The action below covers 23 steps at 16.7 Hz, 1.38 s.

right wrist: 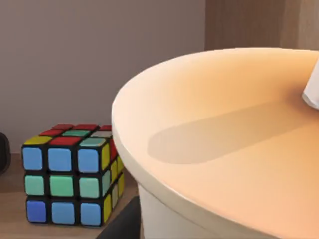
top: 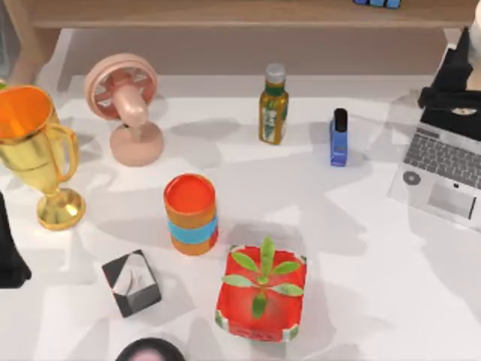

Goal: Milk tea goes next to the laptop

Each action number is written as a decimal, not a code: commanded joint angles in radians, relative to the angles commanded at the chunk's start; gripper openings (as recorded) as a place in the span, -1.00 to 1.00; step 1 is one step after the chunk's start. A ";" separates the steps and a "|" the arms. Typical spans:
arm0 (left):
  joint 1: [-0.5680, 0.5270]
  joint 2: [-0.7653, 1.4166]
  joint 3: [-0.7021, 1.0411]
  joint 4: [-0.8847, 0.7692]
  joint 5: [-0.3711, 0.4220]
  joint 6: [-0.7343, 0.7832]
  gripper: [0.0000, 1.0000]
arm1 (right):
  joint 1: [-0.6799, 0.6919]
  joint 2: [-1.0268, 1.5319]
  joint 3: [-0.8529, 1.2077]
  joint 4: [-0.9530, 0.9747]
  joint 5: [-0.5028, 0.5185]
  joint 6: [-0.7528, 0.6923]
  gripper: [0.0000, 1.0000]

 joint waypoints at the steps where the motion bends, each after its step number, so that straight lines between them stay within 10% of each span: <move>1: 0.000 0.000 0.000 0.000 0.000 0.000 1.00 | -0.076 -0.010 0.022 0.001 -0.065 -0.021 -1.00; 14: 0.000 0.000 0.000 0.000 0.000 0.000 1.00 | -0.807 0.086 0.054 -0.211 -0.832 0.008 -1.00; 23: 0.000 0.000 0.000 0.000 0.000 0.000 1.00 | -0.834 0.109 0.042 -0.245 -0.924 0.033 -1.00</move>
